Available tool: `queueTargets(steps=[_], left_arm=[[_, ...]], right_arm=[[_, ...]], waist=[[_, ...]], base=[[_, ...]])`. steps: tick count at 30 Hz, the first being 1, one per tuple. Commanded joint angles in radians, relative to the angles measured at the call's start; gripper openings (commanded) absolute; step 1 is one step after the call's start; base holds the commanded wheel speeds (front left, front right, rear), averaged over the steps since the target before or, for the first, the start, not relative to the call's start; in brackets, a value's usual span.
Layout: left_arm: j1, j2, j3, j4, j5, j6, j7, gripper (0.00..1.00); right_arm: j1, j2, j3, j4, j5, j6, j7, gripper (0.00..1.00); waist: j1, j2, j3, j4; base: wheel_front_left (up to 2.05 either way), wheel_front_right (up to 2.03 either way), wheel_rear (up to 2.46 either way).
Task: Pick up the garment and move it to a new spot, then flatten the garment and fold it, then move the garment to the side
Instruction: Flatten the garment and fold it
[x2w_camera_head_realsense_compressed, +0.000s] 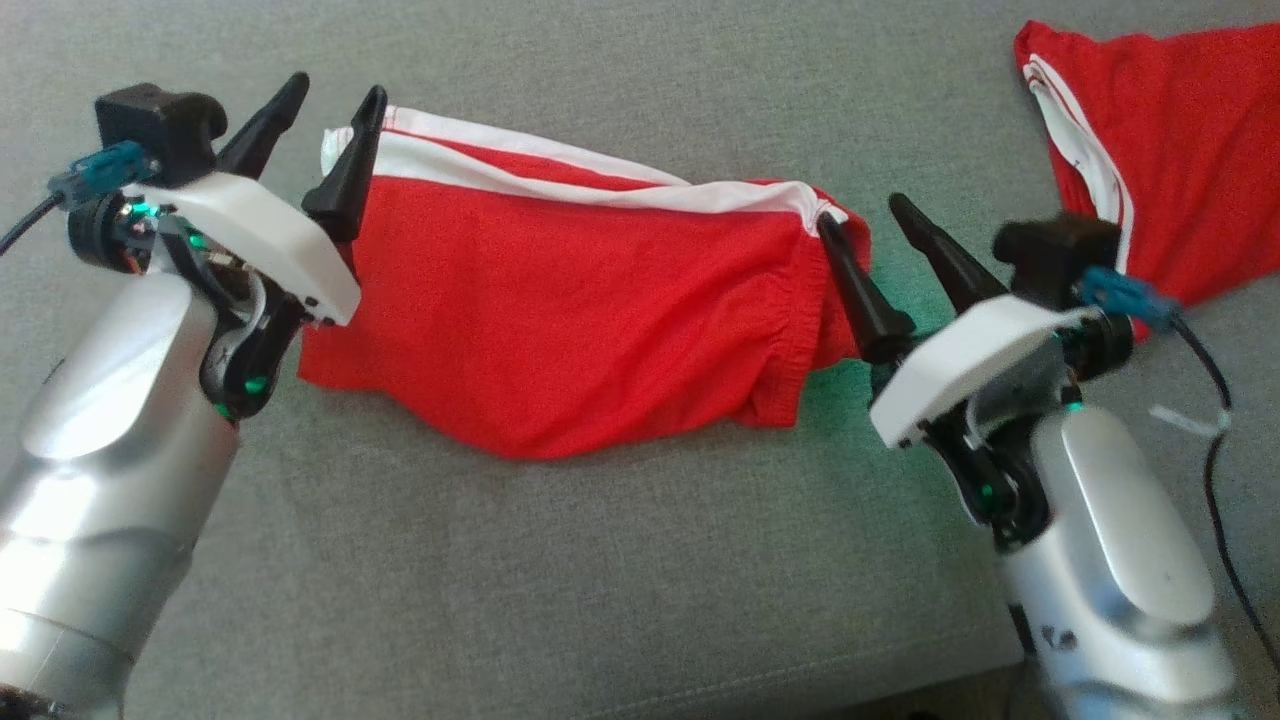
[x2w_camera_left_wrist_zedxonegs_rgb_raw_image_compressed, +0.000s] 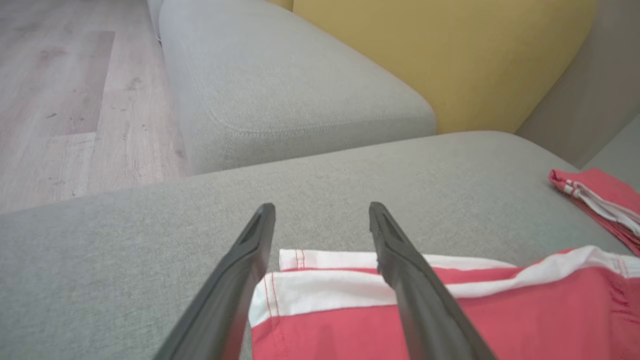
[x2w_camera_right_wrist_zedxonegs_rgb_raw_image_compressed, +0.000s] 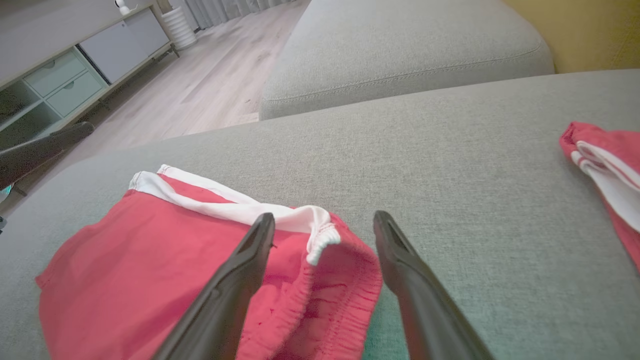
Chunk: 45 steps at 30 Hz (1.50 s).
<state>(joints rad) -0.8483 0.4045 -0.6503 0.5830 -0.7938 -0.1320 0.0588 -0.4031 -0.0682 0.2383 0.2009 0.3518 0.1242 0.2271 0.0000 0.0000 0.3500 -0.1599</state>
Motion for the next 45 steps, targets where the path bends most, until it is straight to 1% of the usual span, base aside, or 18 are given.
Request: queueTargets(steps=[1,7,10,13,18,20,24,30,33,38,42,43,44,45], left_arm=[[-0.046,0.045,0.032,-0.032,-0.010,0.002,-0.015,1.00],[0.009,0.090,0.033,-0.068,-0.057,0.002,-0.058,1.00],[0.070,0.094,0.032,-0.079,-0.078,0.005,-0.065,1.00],[0.138,0.079,0.032,-0.091,-0.100,0.034,-0.072,1.00],[0.235,0.037,0.036,-0.084,-0.125,0.127,-0.078,1.00],[0.257,0.016,0.035,-0.080,-0.136,0.152,-0.076,1.00],[0.274,-0.009,0.026,-0.075,-0.144,0.173,-0.066,1.00],[0.262,-0.013,0.013,-0.041,-0.148,0.208,-0.007,1.00],[0.253,-0.010,0.009,-0.030,-0.146,0.212,0.009,1.00],[0.235,-0.021,-0.011,-0.029,-0.151,0.183,0.038,1.00],[0.222,-0.039,-0.032,-0.024,-0.149,0.176,0.067,1.00],[0.220,-0.043,-0.037,-0.022,-0.149,0.173,0.074,0.75],[0.219,-0.047,-0.039,-0.020,-0.152,0.172,0.079,0.47],[0.218,-0.050,-0.042,-0.018,-0.152,0.172,0.082,0.31]], right_arm=[[0.016,0.017,0.007,-0.049,-0.002,0.007,-0.013,1.00],[0.105,0.018,-0.045,-0.142,-0.041,0.007,-0.041,1.00],[0.158,0.018,-0.076,-0.185,-0.059,0.007,-0.053,1.00],[0.210,0.018,-0.102,-0.227,-0.076,0.007,-0.060,1.00],[0.274,0.018,-0.126,-0.286,-0.082,0.007,-0.059,1.00],[0.290,0.018,-0.132,-0.304,-0.084,0.007,-0.055,1.00],[0.302,0.018,-0.138,-0.327,-0.087,0.007,-0.046,1.00],[0.300,0.018,-0.136,-0.344,-0.090,0.007,-0.036,1.00],[0.298,0.018,-0.131,-0.348,-0.089,0.007,-0.035,1.00],[0.296,0.018,-0.121,-0.353,-0.085,0.007,-0.036,1.00],[0.292,0.018,-0.120,-0.352,-0.086,0.007,-0.038,1.00],[0.291,0.018,-0.120,-0.351,-0.086,0.007,-0.039,1.00],[0.290,0.018,-0.120,-0.350,-0.086,0.007,-0.040,1.00],[0.289,0.018,-0.120,-0.349,-0.085,0.007,-0.041,1.00]], waist=[[0.0000,0.0000,-0.009,0.004],[0.0000,0.0000,-0.052,0.018],[0.0000,0.0000,-0.074,0.025],[0.0000,0.0000,-0.085,0.029],[0.0000,0.0000,-0.085,0.028],[0.0000,0.0000,-0.082,0.027],[0.0000,0.0000,-0.076,0.024],[0.0000,0.0000,-0.069,0.017],[0.0000,0.0000,-0.064,0.013],[0.0000,0.0000,-0.052,0.003],[0.0000,0.0000,-0.046,-0.004],[0.0000,0.0000,-0.046,-0.005],[0.0000,0.0000,-0.046,-0.007],[0.0000,0.0000,-0.046,-0.007]], base=[[0.00,0.00,0.00],[0.00,0.00,0.00],[0.00,0.00,0.00],[0.00,0.00,0.00],[0.00,0.00,0.00],[0.00,0.00,0.00],[0.00,0.00,0.00],[0.00,0.00,0.00],[0.00,0.00,0.00],[0.00,0.00,0.00],[0.00,0.00,0.00],[0.00,0.00,0.00],[0.00,0.00,0.00],[0.00,0.00,0.00]])
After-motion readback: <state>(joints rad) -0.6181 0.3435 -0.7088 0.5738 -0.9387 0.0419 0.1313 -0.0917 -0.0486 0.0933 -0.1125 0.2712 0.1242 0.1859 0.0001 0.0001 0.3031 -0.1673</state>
